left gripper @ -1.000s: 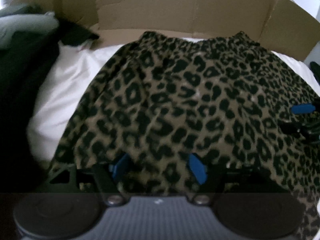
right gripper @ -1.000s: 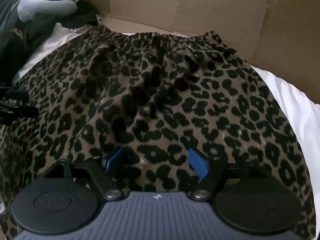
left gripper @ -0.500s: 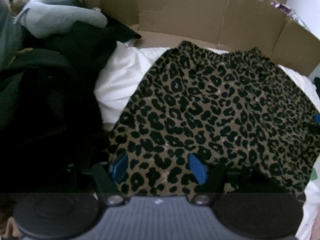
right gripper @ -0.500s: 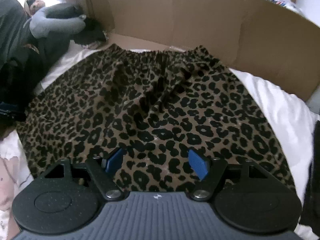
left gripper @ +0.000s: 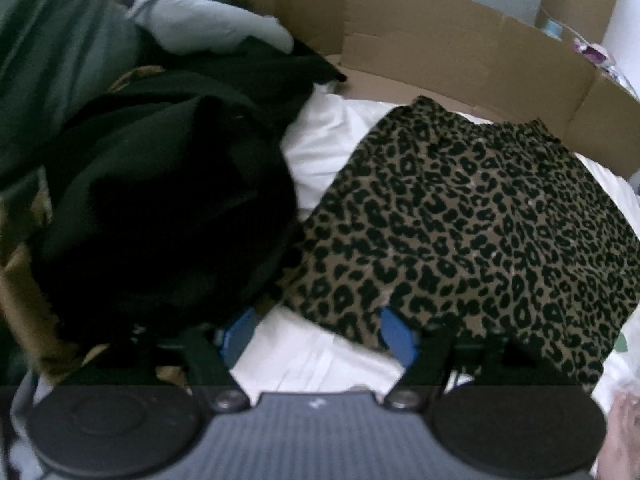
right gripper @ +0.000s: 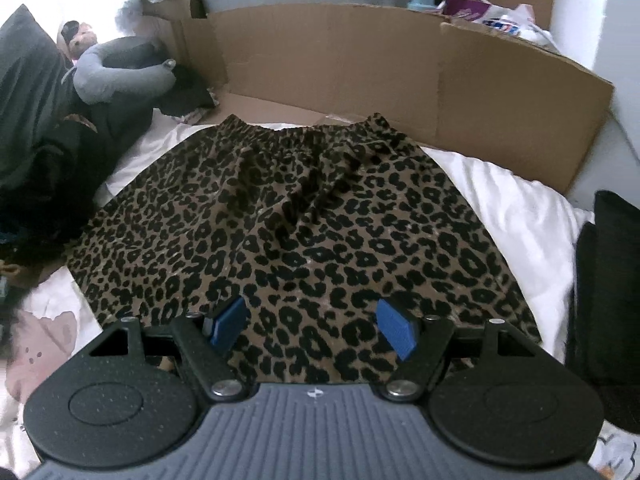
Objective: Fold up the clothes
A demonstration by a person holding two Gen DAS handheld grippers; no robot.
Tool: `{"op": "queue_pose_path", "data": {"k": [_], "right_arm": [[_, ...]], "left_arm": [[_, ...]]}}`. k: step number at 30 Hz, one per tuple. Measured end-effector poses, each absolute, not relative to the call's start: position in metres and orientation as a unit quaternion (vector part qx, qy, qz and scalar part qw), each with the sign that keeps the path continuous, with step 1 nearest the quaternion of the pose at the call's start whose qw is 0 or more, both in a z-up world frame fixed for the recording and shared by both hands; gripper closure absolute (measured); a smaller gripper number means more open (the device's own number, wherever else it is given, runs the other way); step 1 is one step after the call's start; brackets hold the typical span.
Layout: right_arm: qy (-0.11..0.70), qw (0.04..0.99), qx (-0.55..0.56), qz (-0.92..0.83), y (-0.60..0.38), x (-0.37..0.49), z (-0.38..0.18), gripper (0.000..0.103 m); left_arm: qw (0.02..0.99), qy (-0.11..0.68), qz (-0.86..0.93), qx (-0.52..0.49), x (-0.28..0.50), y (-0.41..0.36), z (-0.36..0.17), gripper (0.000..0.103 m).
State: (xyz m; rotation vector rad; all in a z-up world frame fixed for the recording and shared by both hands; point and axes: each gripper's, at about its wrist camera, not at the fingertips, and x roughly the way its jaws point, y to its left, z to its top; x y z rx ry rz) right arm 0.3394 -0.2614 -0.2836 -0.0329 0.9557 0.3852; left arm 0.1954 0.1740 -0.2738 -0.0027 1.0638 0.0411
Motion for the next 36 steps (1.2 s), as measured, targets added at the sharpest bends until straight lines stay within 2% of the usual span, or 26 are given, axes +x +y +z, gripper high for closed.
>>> {"op": "queue_pose_path", "data": {"k": [13, 22, 26, 36], "right_arm": [[0.451, 0.875, 0.024, 0.176, -0.287, 0.322, -0.259, 0.025], [0.453, 0.870, 0.020, 0.192, -0.257, 0.311, -0.281, 0.025], [0.454, 0.868, 0.015, 0.202, -0.242, 0.309, -0.292, 0.025], [0.473, 0.858, 0.021, 0.200, -0.238, 0.310, -0.320, 0.025]], "left_arm": [[0.853, 0.518, 0.055, -0.024, 0.167, 0.197, -0.243, 0.029], [0.854, 0.516, 0.055, -0.041, 0.180, 0.205, -0.264, 0.030], [0.856, 0.511, 0.057, -0.046, 0.186, 0.207, -0.280, 0.037], [0.856, 0.505, 0.060, -0.088, 0.201, 0.209, -0.324, 0.041]]}}
